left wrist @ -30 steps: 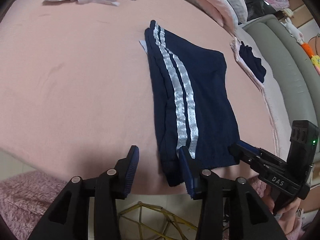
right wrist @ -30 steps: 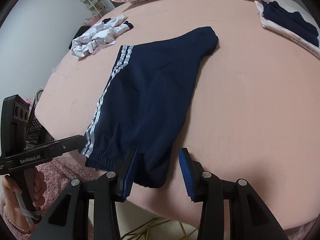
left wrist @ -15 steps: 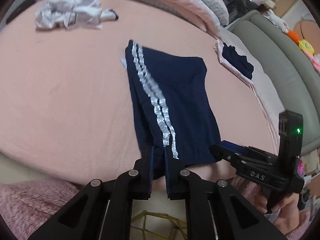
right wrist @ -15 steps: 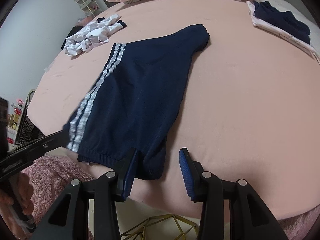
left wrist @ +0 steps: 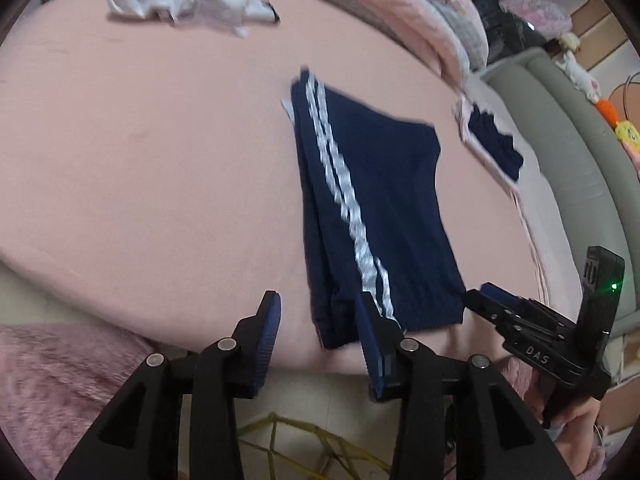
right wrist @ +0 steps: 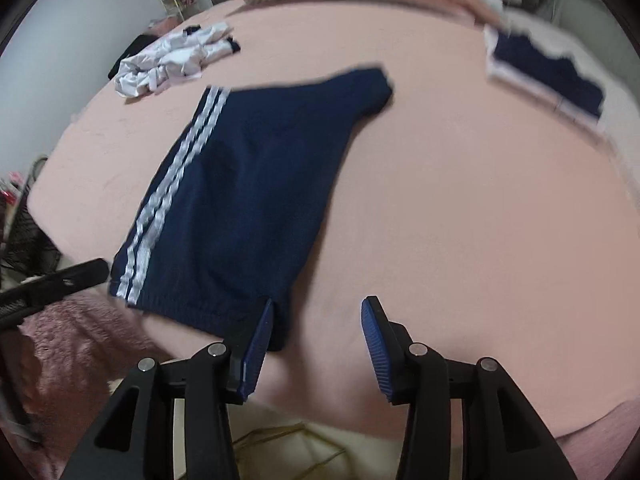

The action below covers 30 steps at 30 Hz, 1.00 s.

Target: Fold clothes

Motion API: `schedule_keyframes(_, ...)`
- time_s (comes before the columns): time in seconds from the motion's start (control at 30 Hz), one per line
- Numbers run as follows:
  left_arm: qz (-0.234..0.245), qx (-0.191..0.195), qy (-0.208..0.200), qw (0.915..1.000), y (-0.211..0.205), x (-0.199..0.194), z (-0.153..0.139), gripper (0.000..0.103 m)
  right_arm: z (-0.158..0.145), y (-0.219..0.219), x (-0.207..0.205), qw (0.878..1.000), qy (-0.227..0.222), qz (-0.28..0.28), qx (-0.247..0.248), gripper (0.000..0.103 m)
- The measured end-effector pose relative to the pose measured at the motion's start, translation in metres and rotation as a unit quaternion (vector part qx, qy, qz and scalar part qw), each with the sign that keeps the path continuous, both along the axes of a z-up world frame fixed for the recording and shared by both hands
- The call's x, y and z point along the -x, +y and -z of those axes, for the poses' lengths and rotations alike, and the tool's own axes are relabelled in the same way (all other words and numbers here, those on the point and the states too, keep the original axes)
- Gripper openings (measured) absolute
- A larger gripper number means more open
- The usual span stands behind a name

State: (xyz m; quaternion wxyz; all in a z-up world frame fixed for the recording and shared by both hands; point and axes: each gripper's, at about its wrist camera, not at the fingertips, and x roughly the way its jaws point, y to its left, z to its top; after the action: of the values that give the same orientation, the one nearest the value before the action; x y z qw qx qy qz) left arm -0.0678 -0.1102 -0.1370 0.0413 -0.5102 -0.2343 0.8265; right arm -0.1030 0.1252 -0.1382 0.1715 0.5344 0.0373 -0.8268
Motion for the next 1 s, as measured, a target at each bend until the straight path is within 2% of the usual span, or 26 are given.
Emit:
schedule_keyframes(0.07, 0.009, -0.009, 0.001, 0.9999, 0.003, 0.003, 0.002, 0.035, -0.003, 0.004, 0.003, 0.999, 0.002, 0.004, 0.051, 0.045)
schedule_keyframes(0.13, 0.017, -0.016, -0.008, 0.9997, 0.010, 0.008, 0.011, 0.035, 0.006, 0.009, 0.006, 0.994, -0.019, 0.014, 0.109, 0.045)
schedule_keyframes(0.17, 0.021, -0.019, -0.013, 0.9995, 0.014, 0.011, 0.016, 0.035, 0.012, 0.010, 0.007, 0.992, -0.028, 0.019, 0.122, 0.045)
schedule_keyframes(0.27, 0.035, 0.022, -0.048, 0.9980, 0.029, 0.016, 0.035, 0.036, 0.038, 0.009, 0.009, 0.992, -0.055, 0.013, 0.109, 0.045)
schedule_keyframes(0.3, 0.035, 0.022, -0.044, 0.9982, 0.029, 0.015, 0.036, 0.037, 0.041, 0.011, 0.009, 0.992, -0.053, 0.007, 0.111, 0.044)
schedule_keyframes(0.4, 0.025, 0.017, -0.046, 0.9985, 0.023, 0.012, 0.031, 0.037, 0.034, 0.024, 0.012, 0.990, -0.057, 0.020, 0.127, 0.044)
schedule_keyframes(0.47, 0.015, 0.009, -0.031, 0.9994, 0.021, 0.009, 0.028, 0.036, 0.026, 0.034, 0.011, 0.993, -0.033, 0.036, 0.108, 0.045)
schedule_keyframes(0.5, 0.014, -0.008, -0.025, 0.9996, 0.020, 0.008, 0.029, 0.036, 0.023, 0.038, 0.012, 0.994, -0.022, 0.044, 0.102, 0.045)
schedule_keyframes(0.53, 0.015, -0.028, -0.019, 0.9993, 0.019, 0.007, 0.030, 0.036, 0.020, 0.041, 0.013, 0.992, -0.018, 0.048, 0.116, 0.045)
schedule_keyframes(0.6, 0.017, -0.044, -0.017, 0.9987, 0.020, 0.006, 0.032, 0.036, 0.018, 0.042, 0.015, 0.985, -0.025, 0.044, 0.162, 0.045)
schedule_keyframes(0.67, 0.019, -0.039, -0.022, 0.9988, 0.024, 0.007, 0.035, 0.036, 0.020, 0.033, 0.015, 0.983, -0.031, 0.036, 0.175, 0.045)
schedule_keyframes(0.8, 0.021, -0.035, -0.029, 0.9988, 0.025, 0.008, 0.041, 0.036, 0.040, 0.012, 0.015, 0.986, -0.059, 0.012, 0.153, 0.046)
schedule_keyframes(0.87, 0.025, -0.036, -0.030, 0.9986, 0.024, 0.008, 0.044, 0.036, 0.044, 0.006, 0.012, 0.988, -0.052, 0.011, 0.147, 0.047)
schedule_keyframes(0.93, 0.026, -0.039, -0.032, 0.9984, 0.023, 0.009, 0.044, 0.036, 0.042, 0.004, 0.012, 0.987, -0.054, 0.008, 0.151, 0.041)
schedule_keyframes(0.97, 0.028, -0.039, -0.032, 0.9983, 0.023, 0.009, 0.044, 0.036, 0.042, 0.004, 0.012, 0.985, -0.062, 0.002, 0.161, 0.019)
schedule_keyframes(1.0, 0.029, -0.042, -0.032, 0.9981, 0.024, 0.009, 0.044, 0.029, 0.042, 0.005, 0.012, 0.983, -0.070, 0.000, 0.171, 0.014)
